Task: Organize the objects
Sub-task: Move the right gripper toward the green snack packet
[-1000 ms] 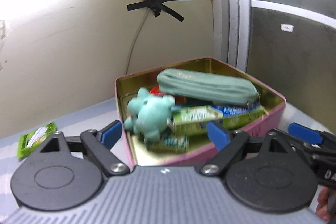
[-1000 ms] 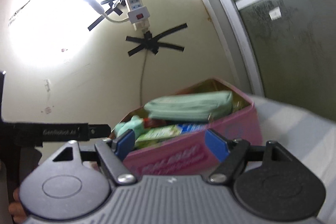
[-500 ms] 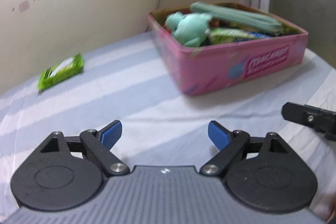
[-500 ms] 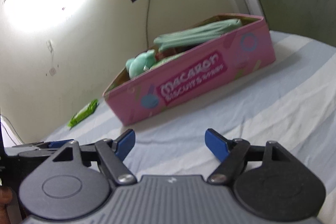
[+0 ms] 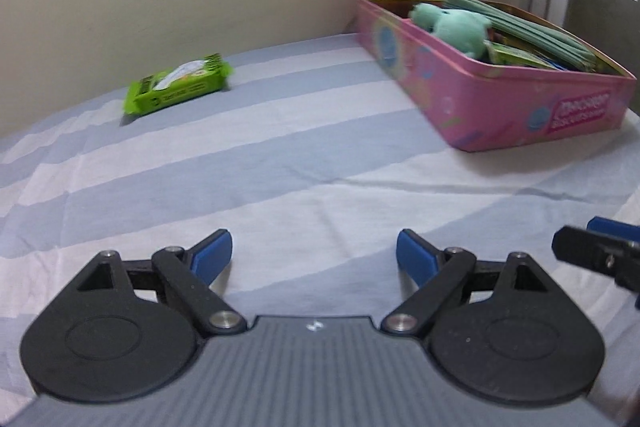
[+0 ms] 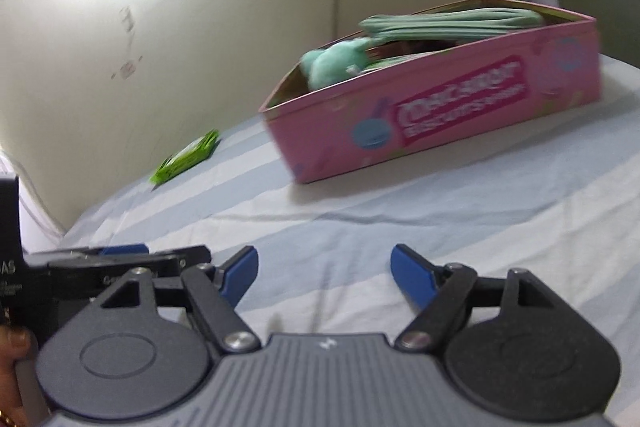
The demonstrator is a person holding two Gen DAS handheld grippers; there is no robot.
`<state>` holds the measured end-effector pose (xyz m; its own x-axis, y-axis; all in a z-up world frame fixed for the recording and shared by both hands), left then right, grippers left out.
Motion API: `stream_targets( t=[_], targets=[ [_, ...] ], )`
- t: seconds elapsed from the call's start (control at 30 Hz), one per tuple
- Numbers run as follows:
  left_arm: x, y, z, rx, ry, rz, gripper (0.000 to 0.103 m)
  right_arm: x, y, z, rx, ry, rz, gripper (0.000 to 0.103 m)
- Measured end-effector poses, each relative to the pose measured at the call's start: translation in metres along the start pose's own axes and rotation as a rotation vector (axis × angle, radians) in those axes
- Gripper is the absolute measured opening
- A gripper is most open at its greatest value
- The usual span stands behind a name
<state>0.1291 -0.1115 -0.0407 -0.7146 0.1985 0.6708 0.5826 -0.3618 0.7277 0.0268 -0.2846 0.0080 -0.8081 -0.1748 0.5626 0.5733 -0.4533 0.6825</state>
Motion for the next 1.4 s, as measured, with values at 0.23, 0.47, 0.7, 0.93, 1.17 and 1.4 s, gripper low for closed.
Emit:
stream_targets(
  t=[0.23,0.47,0.7,0.93,1.17,1.4],
  targets=[
    [-0.005,-0.007,0.038,0.065,0.021,0.013,0.091,-0.02,-0.008,0.043,0.113,0.004,0.037,0.077],
    [-0.006,-0.013,0.07,0.116,0.049,0.01,0.092,-0.032,-0.017,0.068,0.182,-0.009,0.021,0.078],
    [-0.007,-0.015,0.072,0.106,0.06,-0.022,0.096,-0.037,-0.018,0.075,0.169,-0.02,-0.002,0.078],
    [-0.006,-0.016,0.072,0.095,0.055,-0.041,0.096,-0.038,-0.02,0.075,0.157,-0.033,-0.039,0.074],
    [0.002,-0.015,0.066,0.058,0.03,-0.088,0.096,-0.034,-0.018,0.068,0.102,-0.022,-0.064,0.074],
    [0.003,-0.016,0.064,0.046,0.03,-0.093,0.096,-0.035,-0.018,0.069,0.109,-0.016,-0.063,0.074]
  ],
)
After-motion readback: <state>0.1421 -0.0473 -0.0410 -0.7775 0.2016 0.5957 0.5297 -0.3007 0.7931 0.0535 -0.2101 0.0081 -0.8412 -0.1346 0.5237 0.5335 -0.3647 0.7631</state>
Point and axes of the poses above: each gripper's, at about its wrist camera, not at the fingertips, and x roughly against the way its jaws point, z to its left, y to its top, the point moved 4 cm from there along -x, roughly the way its jaws point, and after that the axes turned 6 degrees about -x, right-handed, at the moved point
